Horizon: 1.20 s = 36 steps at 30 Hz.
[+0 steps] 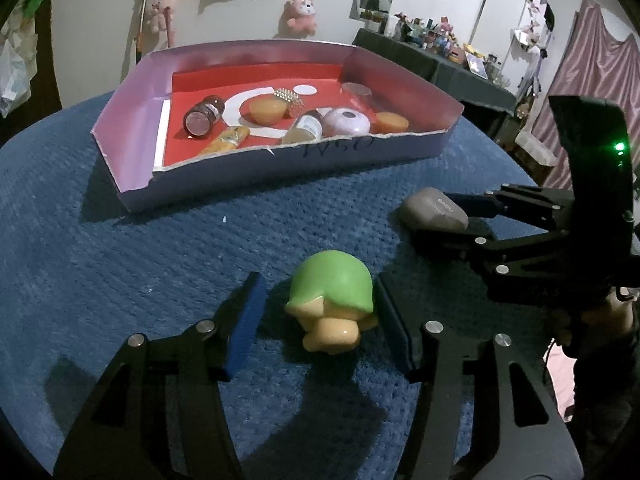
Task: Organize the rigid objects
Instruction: 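Grasp the green turtle toy with the left tool while the right tool grasps the grey eye shadow case, then lift the turtle toy and grey case with both tools off the table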
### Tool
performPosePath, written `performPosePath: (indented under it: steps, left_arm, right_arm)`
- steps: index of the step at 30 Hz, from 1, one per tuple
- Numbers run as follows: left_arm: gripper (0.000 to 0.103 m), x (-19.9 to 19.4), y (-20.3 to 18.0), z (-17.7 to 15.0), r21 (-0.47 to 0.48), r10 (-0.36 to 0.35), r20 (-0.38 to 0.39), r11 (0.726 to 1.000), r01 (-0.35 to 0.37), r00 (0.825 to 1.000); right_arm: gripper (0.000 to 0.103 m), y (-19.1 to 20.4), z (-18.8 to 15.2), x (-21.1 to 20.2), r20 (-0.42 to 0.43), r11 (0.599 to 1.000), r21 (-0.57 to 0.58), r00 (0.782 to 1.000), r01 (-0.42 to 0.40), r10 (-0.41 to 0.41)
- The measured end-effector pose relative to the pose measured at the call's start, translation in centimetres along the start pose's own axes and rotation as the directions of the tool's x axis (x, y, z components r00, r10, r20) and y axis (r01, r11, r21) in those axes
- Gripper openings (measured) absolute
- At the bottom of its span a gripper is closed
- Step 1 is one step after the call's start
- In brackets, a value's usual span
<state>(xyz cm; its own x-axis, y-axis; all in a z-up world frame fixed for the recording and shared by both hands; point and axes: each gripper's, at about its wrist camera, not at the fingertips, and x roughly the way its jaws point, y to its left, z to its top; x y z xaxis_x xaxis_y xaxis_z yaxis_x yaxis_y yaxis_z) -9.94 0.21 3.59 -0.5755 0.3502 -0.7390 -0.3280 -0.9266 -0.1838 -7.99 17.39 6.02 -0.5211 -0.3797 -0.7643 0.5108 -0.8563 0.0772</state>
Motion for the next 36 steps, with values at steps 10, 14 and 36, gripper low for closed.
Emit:
performPosePath:
  steps: [10, 14, 36]
  left_arm:
    - [0.064, 0.3, -0.6, 0.0, 0.017, 0.02, 0.005, 1.0, -0.02, 1.0]
    - [0.065, 0.5, -0.6, 0.1, 0.022, 0.038, 0.007, 0.999, -0.039, 0.999]
    - [0.047, 0.3, -0.5, 0.5, 0.045, 0.101, 0.019, 0.994, -0.102, 0.995]
  right_arm:
    - [0.072, 0.3, 0.0, 0.0, -0.009, 1.0, -0.018, 1.0, 0.023, -0.023]
    - [0.072, 0.3, 0.1, 0.0, -0.011, 1.0, -0.019, 1.0, 0.025, -0.025]
    - [0.056, 1.1, 0.2, 0.3, -0.007, 0.995, -0.052, 0.997, 0.079, -0.08]
